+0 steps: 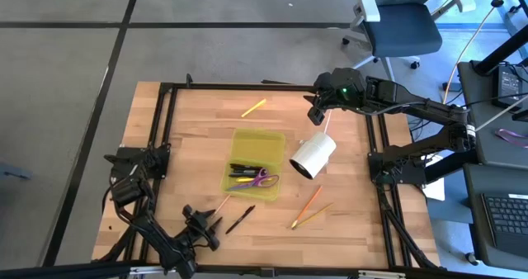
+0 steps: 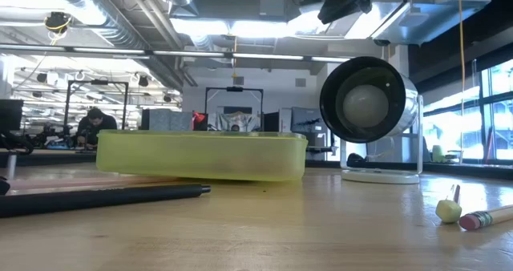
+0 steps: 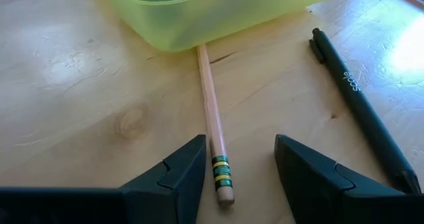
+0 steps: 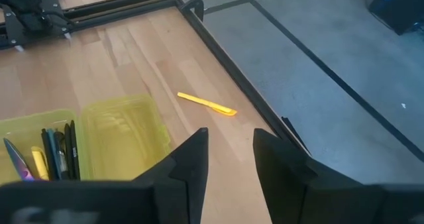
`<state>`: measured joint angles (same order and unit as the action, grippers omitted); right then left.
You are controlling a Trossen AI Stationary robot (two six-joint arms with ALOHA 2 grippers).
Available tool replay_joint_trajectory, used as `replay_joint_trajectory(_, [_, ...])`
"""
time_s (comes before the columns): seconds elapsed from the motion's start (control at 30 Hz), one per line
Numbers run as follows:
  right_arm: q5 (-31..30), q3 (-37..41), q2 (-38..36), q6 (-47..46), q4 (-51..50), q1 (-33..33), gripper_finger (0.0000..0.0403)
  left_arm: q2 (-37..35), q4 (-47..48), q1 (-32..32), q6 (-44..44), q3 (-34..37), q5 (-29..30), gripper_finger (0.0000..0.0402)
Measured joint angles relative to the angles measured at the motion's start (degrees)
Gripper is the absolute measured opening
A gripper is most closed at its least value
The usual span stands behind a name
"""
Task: Pick & place school supplies into a supply box
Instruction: Put the pink pencil into the yellow supply box
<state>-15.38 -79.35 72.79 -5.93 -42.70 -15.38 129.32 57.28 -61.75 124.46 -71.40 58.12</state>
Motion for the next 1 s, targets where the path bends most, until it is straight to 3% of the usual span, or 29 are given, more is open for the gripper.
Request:
replay_joint_trajectory(0.27, [0.4,0.0,0.0,0.0,0.0,0.0,0.0124,1.6,-1.1,0.2,1.3,1.1,0.8,0.0160])
replay_joint_trajectory(0.77, [0.5,0.0,0.0,0.1,0.0,0.0,0.0124,1.8,0.1,0.4,-1.2,1.2,0.6,0.0033])
replay_joint_trajectory(1.0, [0.4,0.0,0.0,0.1,0.0,0.0,0.0124,1.9,0.7,0.4,-1.0,0.5,0.6,0.0013])
